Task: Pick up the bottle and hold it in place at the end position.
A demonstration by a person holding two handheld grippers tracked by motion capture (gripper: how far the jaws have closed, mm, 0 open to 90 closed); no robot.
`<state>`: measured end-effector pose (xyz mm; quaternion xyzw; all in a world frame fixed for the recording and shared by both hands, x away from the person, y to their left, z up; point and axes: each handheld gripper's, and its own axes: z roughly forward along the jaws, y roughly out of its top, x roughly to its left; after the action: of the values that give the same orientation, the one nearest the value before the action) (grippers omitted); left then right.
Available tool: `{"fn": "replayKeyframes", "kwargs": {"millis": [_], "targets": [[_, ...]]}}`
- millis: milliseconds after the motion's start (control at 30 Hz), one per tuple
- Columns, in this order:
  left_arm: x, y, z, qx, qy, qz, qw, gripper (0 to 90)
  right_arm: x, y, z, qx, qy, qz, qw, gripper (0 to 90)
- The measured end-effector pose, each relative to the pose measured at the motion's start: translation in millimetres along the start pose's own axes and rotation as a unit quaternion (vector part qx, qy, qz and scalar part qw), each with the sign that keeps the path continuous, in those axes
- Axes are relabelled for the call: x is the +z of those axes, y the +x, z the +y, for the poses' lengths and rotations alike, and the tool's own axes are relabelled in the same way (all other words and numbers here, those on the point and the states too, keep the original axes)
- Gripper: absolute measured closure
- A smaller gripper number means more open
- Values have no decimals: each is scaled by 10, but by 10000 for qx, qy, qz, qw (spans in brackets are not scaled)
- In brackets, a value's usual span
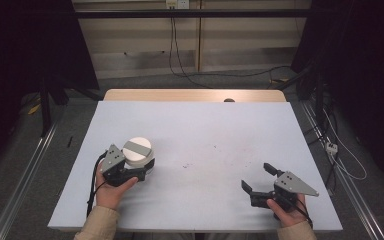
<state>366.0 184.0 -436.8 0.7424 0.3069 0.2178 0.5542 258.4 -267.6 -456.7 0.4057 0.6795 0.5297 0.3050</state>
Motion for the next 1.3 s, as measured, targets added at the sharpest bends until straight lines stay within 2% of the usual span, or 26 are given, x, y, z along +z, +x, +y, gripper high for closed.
{"fn": "replayKeyframes", "kwargs": {"millis": [333, 533, 600, 700, 833, 1200, 1300], "targets": [[140, -30, 75, 32, 32, -126, 9999, 184, 4, 2, 1, -4, 2, 50, 10000, 32], [245, -38, 142, 125, 44, -214, 9997, 183, 3, 1, 3, -6, -14, 41, 10000, 32], [280, -47, 150, 74, 27, -236, 9997, 183, 1, 0, 3, -7, -12, 31, 10000, 32], [323, -42, 157, 150, 82, -254, 9995, 183, 0, 0, 4, -7, -24, 39, 10000, 32], [368, -39, 172, 91, 60, -257, 9996, 183, 0, -1, 4, -2, -23, 43, 10000, 32], [523, -42, 225, 173, 114, -377, 9991, 184, 3, -7, 1, 6, -13, 52, 10000, 32], [569, -42, 237, 136, 95, -404, 9990, 183, 6, -3, 1, 9, -5, 63, 10000, 32]]}}
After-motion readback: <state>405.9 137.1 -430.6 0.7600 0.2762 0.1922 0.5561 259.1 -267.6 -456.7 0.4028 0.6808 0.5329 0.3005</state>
